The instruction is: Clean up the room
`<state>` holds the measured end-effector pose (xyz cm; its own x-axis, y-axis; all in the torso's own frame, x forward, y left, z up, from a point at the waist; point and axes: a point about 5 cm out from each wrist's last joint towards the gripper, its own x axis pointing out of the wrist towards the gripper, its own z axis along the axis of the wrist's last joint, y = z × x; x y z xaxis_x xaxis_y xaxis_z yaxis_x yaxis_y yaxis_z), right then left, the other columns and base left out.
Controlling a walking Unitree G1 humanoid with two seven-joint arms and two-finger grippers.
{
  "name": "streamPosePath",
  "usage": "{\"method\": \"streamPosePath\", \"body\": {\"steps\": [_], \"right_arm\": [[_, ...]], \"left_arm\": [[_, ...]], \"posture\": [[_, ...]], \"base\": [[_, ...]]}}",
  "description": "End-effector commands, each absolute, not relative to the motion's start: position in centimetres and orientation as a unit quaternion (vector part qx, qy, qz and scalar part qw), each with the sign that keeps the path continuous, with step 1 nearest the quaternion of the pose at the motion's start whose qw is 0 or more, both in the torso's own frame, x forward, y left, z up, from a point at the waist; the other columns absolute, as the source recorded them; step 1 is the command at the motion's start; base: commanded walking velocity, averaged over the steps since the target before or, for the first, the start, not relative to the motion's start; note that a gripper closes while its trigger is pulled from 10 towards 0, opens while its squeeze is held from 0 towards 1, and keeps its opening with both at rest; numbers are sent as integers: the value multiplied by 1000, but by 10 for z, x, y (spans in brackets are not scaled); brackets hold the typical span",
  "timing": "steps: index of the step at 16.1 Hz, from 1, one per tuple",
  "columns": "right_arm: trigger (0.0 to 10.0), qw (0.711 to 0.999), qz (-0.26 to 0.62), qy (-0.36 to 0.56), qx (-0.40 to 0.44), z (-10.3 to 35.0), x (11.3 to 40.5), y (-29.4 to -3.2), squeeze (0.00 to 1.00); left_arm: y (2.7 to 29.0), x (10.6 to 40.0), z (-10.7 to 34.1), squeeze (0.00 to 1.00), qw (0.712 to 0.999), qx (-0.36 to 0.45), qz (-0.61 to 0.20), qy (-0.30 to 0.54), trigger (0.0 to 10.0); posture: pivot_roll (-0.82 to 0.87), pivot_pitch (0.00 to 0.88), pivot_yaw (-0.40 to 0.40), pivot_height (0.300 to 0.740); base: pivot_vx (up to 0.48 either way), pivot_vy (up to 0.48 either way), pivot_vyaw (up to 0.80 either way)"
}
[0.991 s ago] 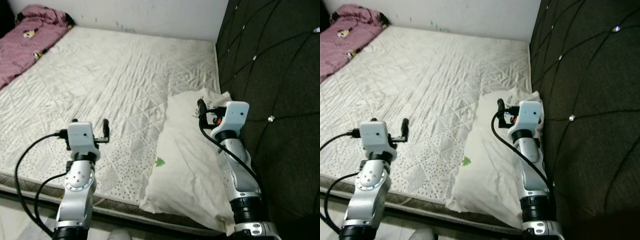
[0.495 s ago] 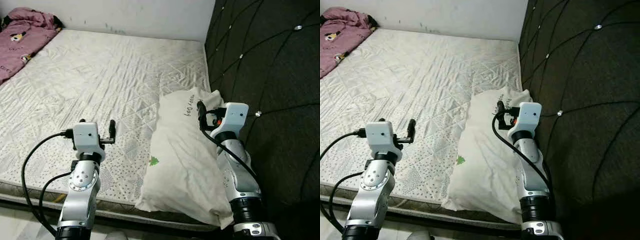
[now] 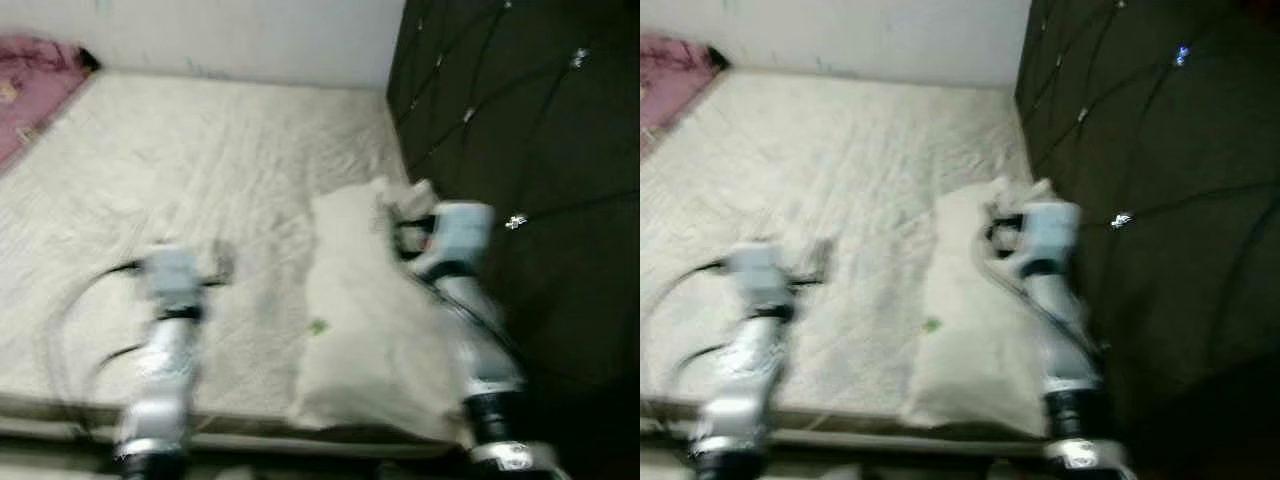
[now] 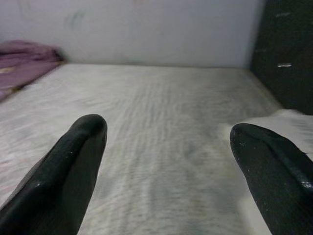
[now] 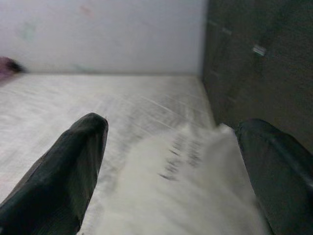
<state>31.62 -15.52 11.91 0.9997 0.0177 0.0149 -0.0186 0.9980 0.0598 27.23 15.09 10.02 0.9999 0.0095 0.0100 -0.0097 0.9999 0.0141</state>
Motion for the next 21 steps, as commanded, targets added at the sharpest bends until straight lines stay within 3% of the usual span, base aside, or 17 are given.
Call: {"method": "streamPosePath", "body": {"steps": [1, 8, 16, 21], "right_arm": [[10000, 999, 22, -9, 37, 122, 318, -145, 0], [10000, 999, 22, -1, 30, 119, 318, -146, 0], [10000, 999, 31, 10, 23, 114, 319, -144, 0], [10000, 999, 37, 19, 16, 112, 319, -141, 0]], "left_arm": [[164, 272, 101, 0, 1000, 20, 20, -4, 10000], [163, 271, 101, 0, 1000, 21, 20, -4, 10000], [162, 270, 102, 0, 1000, 18, 12, -8, 10000], [162, 270, 101, 0, 1000, 17, 14, -6, 10000]], "posture": [[62, 20, -4, 740], [66, 26, -5, 740], [68, 19, -7, 740], [68, 20, -9, 740]], "base": [[0, 480, 0], [0, 480, 0], [0, 0, 0], [0, 467, 0]]}}
